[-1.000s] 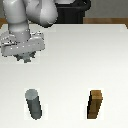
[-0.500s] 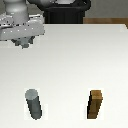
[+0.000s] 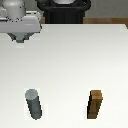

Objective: Put the loop with the handle onto the peg.

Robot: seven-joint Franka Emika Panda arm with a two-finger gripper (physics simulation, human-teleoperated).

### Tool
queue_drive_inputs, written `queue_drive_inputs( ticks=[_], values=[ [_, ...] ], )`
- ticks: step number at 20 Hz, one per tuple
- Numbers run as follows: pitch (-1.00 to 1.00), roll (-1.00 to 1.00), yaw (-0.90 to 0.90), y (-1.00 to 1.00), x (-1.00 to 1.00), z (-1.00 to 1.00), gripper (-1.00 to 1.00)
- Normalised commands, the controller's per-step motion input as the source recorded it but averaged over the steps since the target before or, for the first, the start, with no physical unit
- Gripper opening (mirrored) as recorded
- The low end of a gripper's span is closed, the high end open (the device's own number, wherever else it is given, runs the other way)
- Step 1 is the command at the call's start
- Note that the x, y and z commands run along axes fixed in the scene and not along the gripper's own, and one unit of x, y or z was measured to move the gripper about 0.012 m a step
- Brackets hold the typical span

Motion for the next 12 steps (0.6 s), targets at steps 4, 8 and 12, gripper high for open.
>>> queue_drive_inputs(
  ticks=[4, 8, 12],
  values=[
    [0.00, 0.00, 0.98, 0.00, 0.00, 0.00, -1.00],
    [0.00, 0.00, 1.00, 0.00, 0.00, 0.00, -1.00],
    [0.00, 0.00, 1.00, 0.00, 0.00, 0.00, -1.00]
  ],
)
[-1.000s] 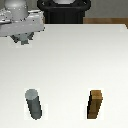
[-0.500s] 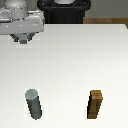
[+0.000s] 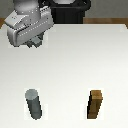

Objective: Put the loop with the handle onto the peg.

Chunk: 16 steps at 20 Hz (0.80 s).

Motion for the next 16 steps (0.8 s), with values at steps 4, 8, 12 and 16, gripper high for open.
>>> queue_drive_inputs(
  ticks=[4, 8, 12, 16],
  values=[
    [0.00, 0.00, 1.00, 0.00, 0.00, 0.00, -1.00],
    [0.00, 0.00, 1.00, 0.00, 0.00, 0.00, -1.00],
    [0.00, 0.00, 1.00, 0.00, 0.00, 0.00, -1.00],
    [0.00, 0.00, 0.25, 0.00, 0.75, 0.00, -1.00]
  ],
)
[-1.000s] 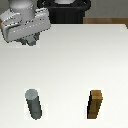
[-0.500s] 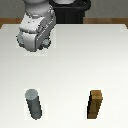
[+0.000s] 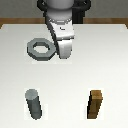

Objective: Put the loop with the handle onto the peg.

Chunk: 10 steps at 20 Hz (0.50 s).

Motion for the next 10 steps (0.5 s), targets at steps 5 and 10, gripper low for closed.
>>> queue_drive_inputs(
  ticks=[5, 10],
  values=[
    [0.00, 0.00, 0.00, -0.43, 0.40, 0.00, -1.00],
    [0.00, 0.00, 0.00, -0.60, 0.00, -0.20, -1.00]
  ],
)
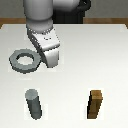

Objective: Put the loop with the handle onto the peg.

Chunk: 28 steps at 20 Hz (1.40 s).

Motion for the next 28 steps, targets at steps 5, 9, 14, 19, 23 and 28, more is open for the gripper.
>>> queue_drive_inputs(
  ticks=[5, 9, 14, 19, 23, 28],
  values=[
    [0.00, 0.00, 0.00, 0.20, 0.00, -0.80, -1.00],
    [0.00, 0.00, 0.00, 0.00, 0.00, 0.25, -1.00],
    [0.00, 0.00, 0.00, 0.00, 0.00, 0.80, -1.00],
    [0.00, 0.00, 0.00, 0.00, 0.00, 1.00, -1.00],
    [0.00, 0.00, 0.00, 0.00, 0.62, 0.25, -1.00],
    [0.00, 0.00, 0.00, 0.00, 1.00, 0.00, -1.00]
  ],
)
